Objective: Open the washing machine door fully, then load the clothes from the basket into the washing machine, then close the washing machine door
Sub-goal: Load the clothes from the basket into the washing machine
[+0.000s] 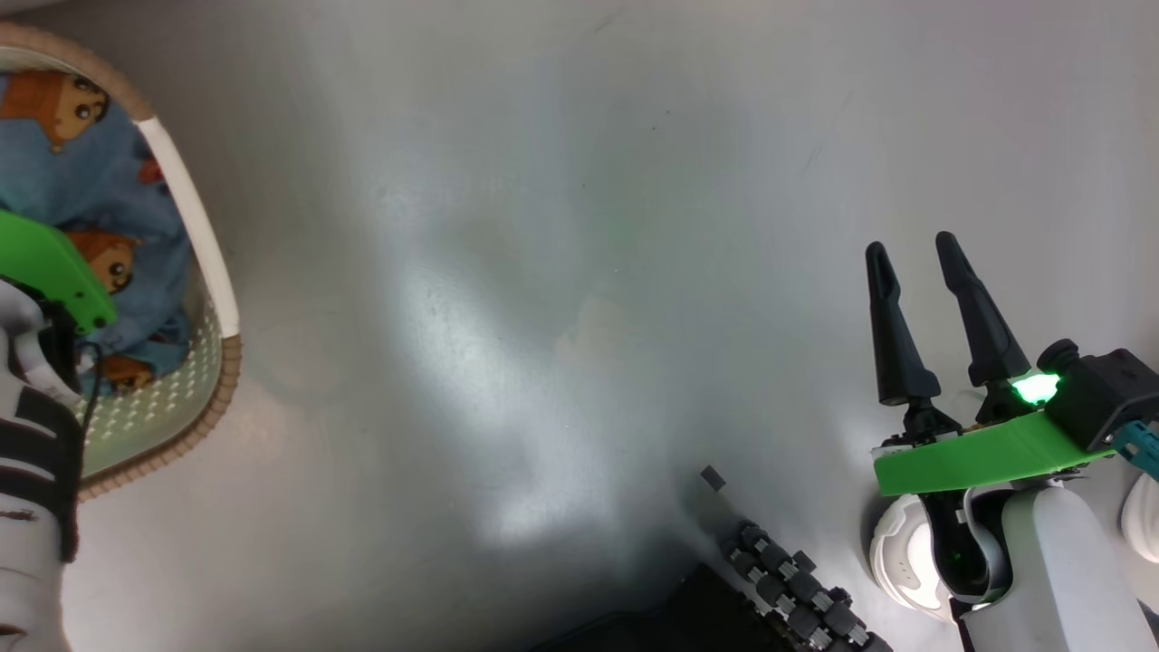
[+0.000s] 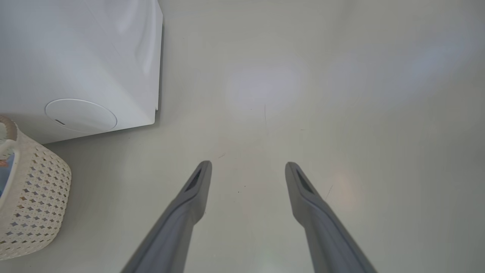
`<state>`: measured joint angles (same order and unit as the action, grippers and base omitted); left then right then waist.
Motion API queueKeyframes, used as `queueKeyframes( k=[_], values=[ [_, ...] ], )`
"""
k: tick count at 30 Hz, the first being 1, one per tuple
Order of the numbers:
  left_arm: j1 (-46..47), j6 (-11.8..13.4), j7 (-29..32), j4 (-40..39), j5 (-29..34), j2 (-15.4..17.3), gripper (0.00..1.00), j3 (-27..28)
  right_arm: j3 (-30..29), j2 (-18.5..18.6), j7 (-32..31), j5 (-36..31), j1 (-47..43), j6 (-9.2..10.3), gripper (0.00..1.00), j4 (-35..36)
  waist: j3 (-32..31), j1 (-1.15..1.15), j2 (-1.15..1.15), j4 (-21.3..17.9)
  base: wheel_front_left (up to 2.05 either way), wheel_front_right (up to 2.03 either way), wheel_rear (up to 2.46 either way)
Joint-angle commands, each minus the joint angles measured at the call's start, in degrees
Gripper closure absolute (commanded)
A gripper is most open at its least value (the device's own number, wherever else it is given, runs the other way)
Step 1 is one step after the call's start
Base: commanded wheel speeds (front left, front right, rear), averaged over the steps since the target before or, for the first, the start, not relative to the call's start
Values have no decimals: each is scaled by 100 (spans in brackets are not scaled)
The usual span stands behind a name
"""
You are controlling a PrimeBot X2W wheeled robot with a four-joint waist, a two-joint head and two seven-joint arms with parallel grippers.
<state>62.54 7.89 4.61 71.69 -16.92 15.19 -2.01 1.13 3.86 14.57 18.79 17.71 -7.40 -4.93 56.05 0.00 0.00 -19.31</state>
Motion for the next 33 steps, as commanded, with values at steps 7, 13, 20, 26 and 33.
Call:
queueKeyframes(
  k=[7, 13, 20, 26, 33],
  values=[
    [-294, -51, -470, 4, -325, -64, 100, 220, -73, 112, 43, 128, -199, -9, 0, 23, -251, 0, 0, 268, 0, 0, 0],
    [-620, -217, -1148, -42, -502, -281, 100, 311, -247, 163, 43, 91, -252, -9, 0, -39, -659, 0, 0, 594, 0, 0, 0],
    [-1024, -458, -1776, -157, -660, -638, 100, 358, -405, 273, 43, -83, -383, -9, 0, 14, -1227, 0, 0, 1004, 0, 0, 0],
    [-1493, -601, -1946, -489, -748, -886, 100, 416, -493, 314, 43, -191, -536, -9, 0, 59, -1728, 0, 0, 1262, 0, 0, 0],
    [-2458, -605, -1959, -1815, -627, -1104, 100, 559, -556, 375, 43, -352, -815, -9, 0, 78, -2349, 0, 0, 1578, 0, 0, 0]
  ],
)
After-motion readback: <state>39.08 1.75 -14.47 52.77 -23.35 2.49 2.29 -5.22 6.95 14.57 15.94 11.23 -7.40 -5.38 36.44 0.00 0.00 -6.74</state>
